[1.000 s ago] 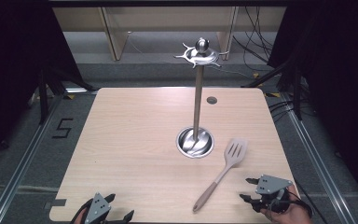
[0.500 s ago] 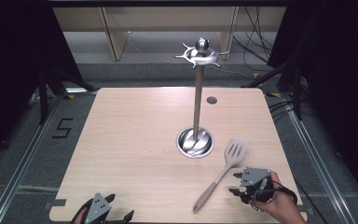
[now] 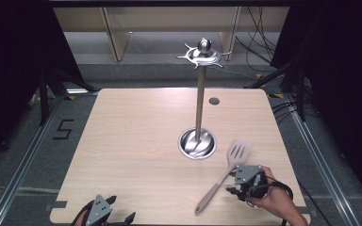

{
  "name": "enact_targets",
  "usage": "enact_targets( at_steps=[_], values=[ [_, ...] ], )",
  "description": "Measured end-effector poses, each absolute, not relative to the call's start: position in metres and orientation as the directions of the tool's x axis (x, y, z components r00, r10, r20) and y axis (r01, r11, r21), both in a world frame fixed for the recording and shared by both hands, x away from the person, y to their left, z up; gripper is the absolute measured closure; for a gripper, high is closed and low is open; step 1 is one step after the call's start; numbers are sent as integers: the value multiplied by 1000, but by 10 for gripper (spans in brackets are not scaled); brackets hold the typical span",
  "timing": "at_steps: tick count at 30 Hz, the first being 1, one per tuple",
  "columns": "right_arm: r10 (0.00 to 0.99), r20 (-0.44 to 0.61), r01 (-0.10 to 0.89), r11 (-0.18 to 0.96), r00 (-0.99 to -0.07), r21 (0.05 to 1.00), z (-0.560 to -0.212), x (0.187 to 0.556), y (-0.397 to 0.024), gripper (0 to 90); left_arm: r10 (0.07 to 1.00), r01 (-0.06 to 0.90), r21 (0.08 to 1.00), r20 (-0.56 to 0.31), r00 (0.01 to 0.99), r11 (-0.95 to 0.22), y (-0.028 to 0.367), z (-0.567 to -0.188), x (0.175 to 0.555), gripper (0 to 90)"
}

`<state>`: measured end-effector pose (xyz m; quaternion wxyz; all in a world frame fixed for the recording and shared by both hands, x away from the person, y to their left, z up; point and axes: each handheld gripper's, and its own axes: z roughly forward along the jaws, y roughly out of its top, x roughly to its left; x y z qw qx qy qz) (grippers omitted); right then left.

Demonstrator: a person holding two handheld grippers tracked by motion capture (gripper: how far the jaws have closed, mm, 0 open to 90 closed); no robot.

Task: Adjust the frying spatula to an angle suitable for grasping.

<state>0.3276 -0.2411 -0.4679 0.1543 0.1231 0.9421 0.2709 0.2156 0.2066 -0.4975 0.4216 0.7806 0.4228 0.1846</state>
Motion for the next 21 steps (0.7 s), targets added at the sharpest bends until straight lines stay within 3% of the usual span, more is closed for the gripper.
enact_targets(
  at_steps=[21],
  values=[
    [229, -203, 104, 866, -952, 490, -470, 335, -230, 449, 811, 500, 805, -41, 584, -319, 208, -497, 216, 150]
  ],
)
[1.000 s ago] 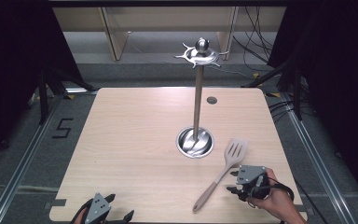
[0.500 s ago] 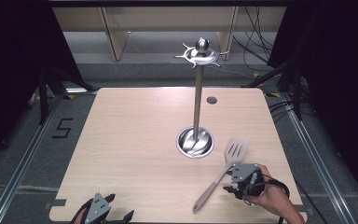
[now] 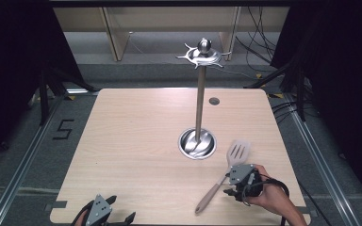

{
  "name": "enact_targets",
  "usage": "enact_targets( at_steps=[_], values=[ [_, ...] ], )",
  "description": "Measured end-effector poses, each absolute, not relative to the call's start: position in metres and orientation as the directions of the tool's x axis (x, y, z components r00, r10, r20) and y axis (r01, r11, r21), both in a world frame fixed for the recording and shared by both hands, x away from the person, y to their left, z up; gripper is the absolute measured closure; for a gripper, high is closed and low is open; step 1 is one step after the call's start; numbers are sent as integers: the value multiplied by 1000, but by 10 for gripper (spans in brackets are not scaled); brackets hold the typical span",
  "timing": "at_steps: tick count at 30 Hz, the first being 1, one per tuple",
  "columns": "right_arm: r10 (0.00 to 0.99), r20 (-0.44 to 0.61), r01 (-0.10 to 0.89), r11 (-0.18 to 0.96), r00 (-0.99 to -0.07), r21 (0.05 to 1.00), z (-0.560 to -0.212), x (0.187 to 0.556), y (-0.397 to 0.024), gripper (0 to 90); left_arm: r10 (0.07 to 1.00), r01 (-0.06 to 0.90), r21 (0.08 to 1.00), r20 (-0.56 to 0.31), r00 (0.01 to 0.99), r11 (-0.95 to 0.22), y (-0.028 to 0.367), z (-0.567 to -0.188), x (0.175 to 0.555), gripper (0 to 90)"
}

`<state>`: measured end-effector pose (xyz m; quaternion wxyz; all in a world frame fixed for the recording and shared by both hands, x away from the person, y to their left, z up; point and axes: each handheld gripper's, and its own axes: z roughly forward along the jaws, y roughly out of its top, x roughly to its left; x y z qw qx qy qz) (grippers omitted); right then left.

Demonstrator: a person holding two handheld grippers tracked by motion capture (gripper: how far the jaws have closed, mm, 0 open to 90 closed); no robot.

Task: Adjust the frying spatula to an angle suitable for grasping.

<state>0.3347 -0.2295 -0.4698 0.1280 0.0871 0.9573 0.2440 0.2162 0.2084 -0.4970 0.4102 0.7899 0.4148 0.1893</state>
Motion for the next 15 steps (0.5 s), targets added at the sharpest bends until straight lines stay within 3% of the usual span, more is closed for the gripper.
enact_targets(
  at_steps=[15],
  values=[
    [194, -222, 76, 890, -956, 450, -471, 343, -225, 420, 813, 504, 805, -48, 581, -313, 208, -497, 216, 150]
  ],
)
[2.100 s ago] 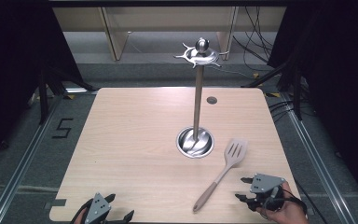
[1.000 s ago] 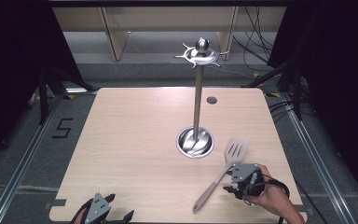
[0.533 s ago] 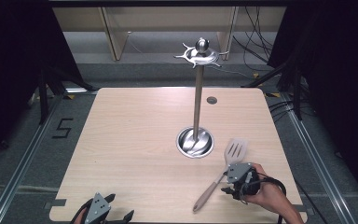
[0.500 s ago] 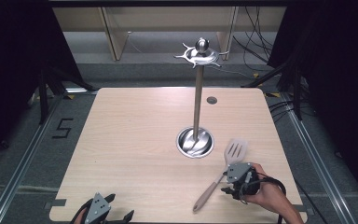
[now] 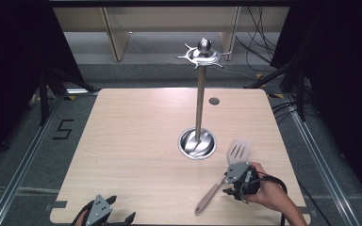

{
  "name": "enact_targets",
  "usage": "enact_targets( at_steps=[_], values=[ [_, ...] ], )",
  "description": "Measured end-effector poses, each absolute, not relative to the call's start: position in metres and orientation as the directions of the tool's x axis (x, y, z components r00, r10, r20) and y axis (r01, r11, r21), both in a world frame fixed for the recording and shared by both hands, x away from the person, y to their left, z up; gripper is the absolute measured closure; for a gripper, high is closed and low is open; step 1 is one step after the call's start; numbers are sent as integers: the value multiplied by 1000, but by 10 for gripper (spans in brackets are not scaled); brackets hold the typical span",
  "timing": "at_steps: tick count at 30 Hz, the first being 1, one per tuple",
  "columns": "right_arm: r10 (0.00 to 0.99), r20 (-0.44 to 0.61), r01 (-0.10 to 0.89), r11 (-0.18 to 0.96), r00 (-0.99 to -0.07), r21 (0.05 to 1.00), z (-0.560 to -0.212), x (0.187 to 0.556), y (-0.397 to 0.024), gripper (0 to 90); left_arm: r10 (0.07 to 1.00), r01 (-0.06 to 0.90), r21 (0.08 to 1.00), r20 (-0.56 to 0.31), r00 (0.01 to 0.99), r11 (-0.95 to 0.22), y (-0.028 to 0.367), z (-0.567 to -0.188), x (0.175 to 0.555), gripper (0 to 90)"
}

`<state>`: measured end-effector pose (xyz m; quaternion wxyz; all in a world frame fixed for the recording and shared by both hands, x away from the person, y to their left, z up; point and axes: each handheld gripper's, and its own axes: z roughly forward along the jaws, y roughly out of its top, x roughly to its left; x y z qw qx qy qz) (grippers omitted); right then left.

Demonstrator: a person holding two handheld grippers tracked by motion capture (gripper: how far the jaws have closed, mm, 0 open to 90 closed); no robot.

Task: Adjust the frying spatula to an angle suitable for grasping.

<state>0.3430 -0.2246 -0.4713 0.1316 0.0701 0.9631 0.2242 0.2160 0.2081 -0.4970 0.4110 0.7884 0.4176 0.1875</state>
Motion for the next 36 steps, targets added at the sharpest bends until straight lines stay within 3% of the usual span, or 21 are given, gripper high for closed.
enact_targets(
  at_steps=[22, 24, 25, 32, 33, 36],
  values=[
    [105, -192, 19, 915, -976, 404, -467, 356, -217, 430, 815, 509, 811, -72, 575, -287, 208, -497, 216, 150],
    [146, -172, 67, 915, -974, 398, -467, 354, -216, 435, 813, 507, 812, -72, 578, -288, 208, -497, 216, 150],
    [93, -182, 14, 918, -979, 396, -468, 358, -213, 442, 816, 510, 813, -78, 573, -281, 207, -498, 216, 150],
    [52, -196, -19, 937, -979, 348, -468, 360, -203, 482, 813, 506, 814, -71, 577, -287, 207, -498, 216, 150],
    [3, -204, -68, 938, -979, 341, -468, 363, -201, 491, 813, 506, 814, -71, 577, -287, 207, -498, 216, 150],
    [6, -184, -53, 949, -983, 311, -468, 362, -198, 500, 813, 504, 811, -63, 579, -297, 208, -497, 216, 150]
  ],
)
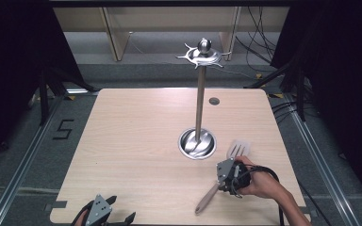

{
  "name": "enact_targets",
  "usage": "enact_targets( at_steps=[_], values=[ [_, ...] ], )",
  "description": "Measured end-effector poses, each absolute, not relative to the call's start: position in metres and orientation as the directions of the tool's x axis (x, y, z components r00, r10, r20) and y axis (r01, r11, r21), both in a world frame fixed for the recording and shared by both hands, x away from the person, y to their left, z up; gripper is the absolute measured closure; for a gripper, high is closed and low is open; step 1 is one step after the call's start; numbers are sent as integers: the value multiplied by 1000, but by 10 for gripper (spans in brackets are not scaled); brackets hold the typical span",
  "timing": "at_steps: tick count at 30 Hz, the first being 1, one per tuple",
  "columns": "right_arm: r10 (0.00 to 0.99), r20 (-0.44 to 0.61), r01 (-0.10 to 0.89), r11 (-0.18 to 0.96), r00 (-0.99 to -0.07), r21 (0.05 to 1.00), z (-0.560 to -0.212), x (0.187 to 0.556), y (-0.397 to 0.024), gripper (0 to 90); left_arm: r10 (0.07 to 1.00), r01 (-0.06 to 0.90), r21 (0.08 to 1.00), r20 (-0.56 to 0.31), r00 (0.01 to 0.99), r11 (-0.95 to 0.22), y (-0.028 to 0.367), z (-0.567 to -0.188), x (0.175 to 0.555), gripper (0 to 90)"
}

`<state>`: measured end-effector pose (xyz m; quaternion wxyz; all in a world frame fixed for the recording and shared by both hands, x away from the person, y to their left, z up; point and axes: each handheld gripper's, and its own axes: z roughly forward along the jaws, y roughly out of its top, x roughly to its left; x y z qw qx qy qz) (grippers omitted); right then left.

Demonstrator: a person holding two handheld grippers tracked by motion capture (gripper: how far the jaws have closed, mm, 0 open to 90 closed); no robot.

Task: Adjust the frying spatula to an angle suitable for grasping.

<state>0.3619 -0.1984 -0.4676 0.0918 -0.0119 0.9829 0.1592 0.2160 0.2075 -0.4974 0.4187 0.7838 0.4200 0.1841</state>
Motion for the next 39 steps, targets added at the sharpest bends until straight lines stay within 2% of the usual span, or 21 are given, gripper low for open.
enact_targets(
  at_steps=[1, 6, 7, 10, 11, 12, 14, 15, 17, 18, 20, 21, 22, 23, 25, 33, 35, 36, 37, 39],
  values=[
    [-63, -194, -119, 949, -979, 292, -469, 365, -194, 516, 810, 506, 801, -46, 585, -320, 209, -497, 216, 150],
    [-31, -168, -72, 967, -985, 245, -471, 362, -190, 553, 814, 506, 816, -78, 576, -280, 206, -497, 215, 150],
    [-104, -183, -148, 959, -977, 243, -472, 366, -188, 551, 810, 505, 803, -48, 585, -317, 208, -497, 216, 150],
    [-73, -160, -107, 970, -984, 218, -471, 364, -188, 562, 809, 505, 802, -47, 586, -319, 208, -497, 216, 150],
    [-73, -160, -107, 970, -984, 218, -471, 364, -188, 562, 809, 505, 802, -47, 586, -319, 208, -497, 216, 150],
    [-118, -169, -153, 964, -979, 217, -472, 367, -186, 566, 808, 499, 812, -60, 586, -302, 207, -497, 216, 150],
    [-110, -161, -140, 971, -981, 192, -471, 366, -184, 572, 807, 498, 812, -60, 588, -303, 207, -497, 216, 150],
    [-181, -153, -206, 964, -971, 168, -471, 370, -179, 572, 812, 504, 812, -66, 580, -294, 207, -497, 215, 150],
    [-218, -143, -239, 960, -965, 147, -473, 372, -175, 574, 811, 504, 812, -67, 581, -294, 207, -497, 215, 150],
    [-167, -129, -183, 975, -978, 129, -473, 369, -175, 582, 812, 504, 814, -72, 580, -288, 206, -497, 215, 150],
    [-170, -111, -183, 975, -979, 126, -475, 370, -173, 587, 813, 504, 818, -78, 577, -279, 206, -498, 215, 150],
    [-248, -108, -261, 957, -963, 129, -475, 376, -170, 595, 813, 503, 818, -77, 577, -279, 206, -498, 215, 150],
    [-248, -108, -261, 957, -963, 129, -475, 376, -170, 595, 813, 503, 818, -77, 577, -279, 206, -498, 215, 150],
    [-203, -107, -215, 970, -973, 116, -474, 372, -171, 600, 813, 502, 819, -77, 577, -279, 206, -498, 215, 150],
    [-276, -110, -288, 952, -955, 108, -475, 374, -168, 619, 813, 503, 818, -78, 577, -278, 206, -498, 215, 150],
    [-172, -125, -185, 977, -977, 105, -474, 376, -166, 726, 812, 504, 817, -79, 578, -280, 206, -498, 215, 150],
    [-197, -127, -210, 972, -972, 104, -474, 383, -163, 753, 812, 504, 817, -79, 578, -280, 206, -497, 215, 150],
    [-197, -127, -210, 972, -972, 104, -474, 383, -163, 753, 812, 504, 817, -79, 578, -280, 206, -497, 215, 150],
    [-132, -101, -142, 985, -986, 97, -473, 382, -164, 754, 812, 504, 817, -79, 579, -280, 206, -498, 215, 150],
    [-131, -102, -140, 986, -986, 88, -473, 383, -163, 754, 812, 505, 817, -80, 578, -279, 206, -498, 215, 150]
  ],
)
